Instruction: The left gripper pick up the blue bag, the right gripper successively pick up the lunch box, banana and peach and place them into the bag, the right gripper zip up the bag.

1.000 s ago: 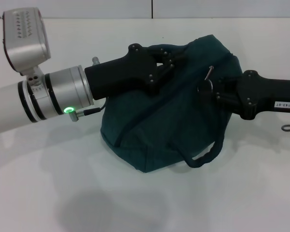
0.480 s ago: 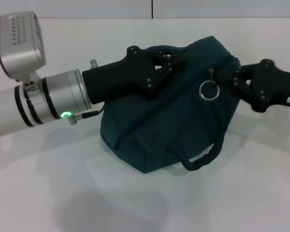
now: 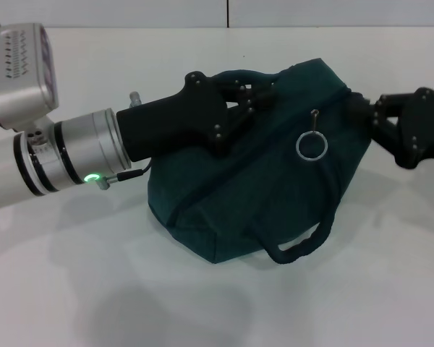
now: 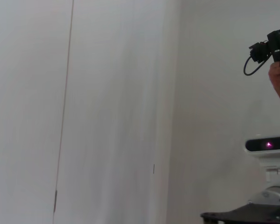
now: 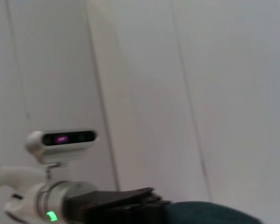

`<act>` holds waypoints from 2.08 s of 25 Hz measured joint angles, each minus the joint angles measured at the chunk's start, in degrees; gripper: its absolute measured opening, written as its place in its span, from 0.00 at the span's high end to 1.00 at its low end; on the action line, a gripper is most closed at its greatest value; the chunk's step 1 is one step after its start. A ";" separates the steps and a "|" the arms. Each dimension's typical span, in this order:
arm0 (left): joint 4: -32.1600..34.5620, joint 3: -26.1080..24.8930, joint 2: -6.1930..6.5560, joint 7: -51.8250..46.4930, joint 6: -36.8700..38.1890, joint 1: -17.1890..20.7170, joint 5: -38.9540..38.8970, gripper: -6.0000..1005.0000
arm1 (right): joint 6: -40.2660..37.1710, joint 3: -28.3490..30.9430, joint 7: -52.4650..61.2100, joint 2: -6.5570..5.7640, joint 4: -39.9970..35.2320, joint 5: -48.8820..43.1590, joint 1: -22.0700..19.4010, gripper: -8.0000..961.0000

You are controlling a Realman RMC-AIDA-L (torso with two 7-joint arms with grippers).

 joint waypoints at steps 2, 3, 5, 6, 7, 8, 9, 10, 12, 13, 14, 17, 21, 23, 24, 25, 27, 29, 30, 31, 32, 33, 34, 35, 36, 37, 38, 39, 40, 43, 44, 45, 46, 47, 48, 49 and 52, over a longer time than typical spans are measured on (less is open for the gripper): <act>0.01 -0.01 -0.08 0.30 -0.05 -0.13 0.00 0.96 | -1.62 -0.02 1.12 -0.24 -0.52 -1.16 0.06 0.97; 0.01 -0.01 -0.11 0.54 -0.08 -0.17 0.00 0.96 | -2.21 -0.03 1.69 -0.39 -0.70 -1.50 0.08 0.97; 0.03 -0.01 -0.21 1.33 -0.13 -0.20 0.00 0.96 | -4.34 0.22 3.56 -1.02 -1.04 -2.31 0.15 0.95; 0.03 -0.01 -0.23 1.73 -0.16 -0.20 0.00 0.96 | -4.92 0.35 4.30 -1.27 -1.09 -2.49 0.16 0.95; 0.03 -0.01 -0.25 1.88 -0.17 -0.20 0.00 0.96 | -4.94 0.45 4.88 -1.40 -1.12 -2.50 0.18 0.94; 0.03 -0.01 -0.27 2.02 -0.17 -0.22 0.00 0.96 | -4.85 0.49 5.38 -1.48 -1.20 -2.53 0.23 0.93; 0.03 0.00 -0.29 2.04 -0.17 -0.25 0.00 0.96 | -4.67 0.46 5.66 -1.46 -1.29 -2.57 0.30 0.93; 0.03 -0.01 -0.31 2.05 -0.17 -0.27 0.00 0.96 | -4.55 0.32 5.90 -1.37 -1.49 -2.80 0.42 0.92; 0.04 -0.01 -0.31 2.06 -0.13 -0.28 0.00 0.96 | -4.35 0.01 6.58 -1.07 -2.08 -3.78 0.79 0.83; 0.08 0.00 -0.31 2.06 -0.10 -0.28 0.00 0.96 | -4.00 -0.04 7.22 -0.86 -2.63 -4.71 1.01 0.76; 0.16 0.00 -0.31 2.06 -0.08 -0.28 0.00 0.96 | -3.66 -0.08 7.81 -0.65 -3.11 -5.54 1.25 0.68; 0.56 0.06 -0.34 2.17 -0.07 -0.28 0.01 0.96 | -2.75 -0.10 10.11 -0.04 -4.44 -8.91 2.40 0.62; 0.64 0.05 -0.44 2.24 -0.07 -0.28 0.00 0.96 | -3.02 -0.89 12.21 0.03 -4.68 -11.68 4.03 0.56; 0.64 0.03 -0.44 2.25 -0.07 -0.28 0.00 0.96 | -3.35 -1.40 12.61 -0.05 -4.75 -11.83 4.36 0.57; 0.64 0.02 -0.45 2.26 -0.07 -0.28 0.00 0.96 | -3.79 -1.55 12.66 -0.13 -4.82 -11.84 4.48 0.57; 0.64 0.02 -0.46 2.26 -0.08 -0.28 0.00 0.96 | -4.26 -1.57 12.70 -0.25 -4.90 -11.84 4.62 0.57; 0.64 0.01 -0.47 2.27 -0.08 -0.28 -0.01 0.96 | -4.84 -1.61 13.06 -0.48 -4.96 -11.85 4.91 0.58; 0.65 0.02 -0.52 2.28 -0.09 -0.28 -0.01 0.96 | -5.49 -1.65 14.18 -0.89 -5.00 -12.04 5.54 0.59; 0.67 0.03 -0.56 2.28 -0.09 -0.28 -0.01 0.96 | -5.67 -1.68 14.78 -1.04 -5.01 -12.21 5.83 0.59; 0.69 0.06 -0.60 2.28 -0.10 -0.28 -0.01 0.96 | -5.71 -1.68 15.38 -1.14 -5.01 -12.53 6.19 0.59; 0.71 0.08 -0.61 2.28 -0.10 -0.28 -0.01 0.96 | -5.71 -1.68 15.99 -1.20 -5.01 -12.95 6.56 0.59; 0.73 0.10 -0.63 2.28 -0.10 -0.28 -0.02 0.96 | -5.64 -1.69 16.60 -1.20 -5.01 -13.33 6.95 0.60; 0.74 0.13 -0.66 2.29 -0.10 -0.28 -0.02 0.96 | -5.52 -1.69 17.14 -1.20 -5.01 -13.89 7.40 0.60; 0.74 0.15 -0.68 2.33 -0.09 -0.28 -0.02 0.96 | -5.44 -1.69 17.49 -1.19 -4.98 -14.23 7.79 0.60; 0.74 0.17 -0.72 2.48 -0.09 -0.28 -0.02 0.96 | -5.40 -1.73 17.69 -1.16 -4.84 -14.51 8.15 0.61; 0.74 0.20 -0.77 2.64 -0.08 -0.27 -0.02 0.96 | -5.36 -1.84 17.81 -1.08 -4.68 -14.84 8.54 0.61; 0.74 0.22 -0.81 2.75 -0.08 -0.26 -0.01 0.96 | -5.35 -1.93 17.82 -0.97 -4.59 -15.06 8.80 0.61; 0.74 0.23 -0.86 2.88 -0.08 -0.22 -0.02 0.96 | -5.34 -2.06 17.83 -0.76 -4.47 -15.47 9.15 0.61; 0.74 0.24 -0.89 2.91 -0.07 -0.17 -0.01 0.96 | -5.33 -2.10 17.84 -0.62 -4.46 -15.78 9.34 0.62; 0.74 0.28 -0.91 2.91 -0.02 -0.11 -0.01 0.96 | -5.31 -2.18 17.86 -0.25 -4.42 -16.23 9.64 0.62; 0.74 0.30 -0.91 2.91 0.00 -0.10 -0.01 0.96 | -5.31 -2.20 17.86 -0.20 -4.39 -16.25 9.65 0.62; 0.74 0.32 -0.91 2.91 0.02 -0.09 -0.02 0.96 | -5.30 -2.21 17.87 -0.15 -4.37 -16.28 9.66 0.62; 0.74 0.34 -0.92 2.91 0.03 -0.04 -0.02 0.96 | -5.28 -2.22 17.87 -0.09 -4.35 -16.31 9.66 0.63; 0.74 0.34 -0.92 2.91 0.04 0.00 -0.01 0.96 | -5.27 -2.21 17.83 -0.05 -4.32 -16.33 9.66 0.63; 0.74 0.35 -0.92 2.90 0.05 0.03 -0.01 0.96 | -5.24 -2.15 17.73 -0.01 -4.31 -16.34 9.60 0.63; 0.75 0.35 -0.92 2.90 0.05 0.06 -0.01 0.96 | -5.19 -2.06 17.58 0.02 -4.30 -16.34 9.48 0.63; 0.81 0.38 -0.92 2.90 0.08 0.12 0.03 0.96 | -4.99 -1.86 16.06 0.15 -4.24 -16.17 9.09 0.70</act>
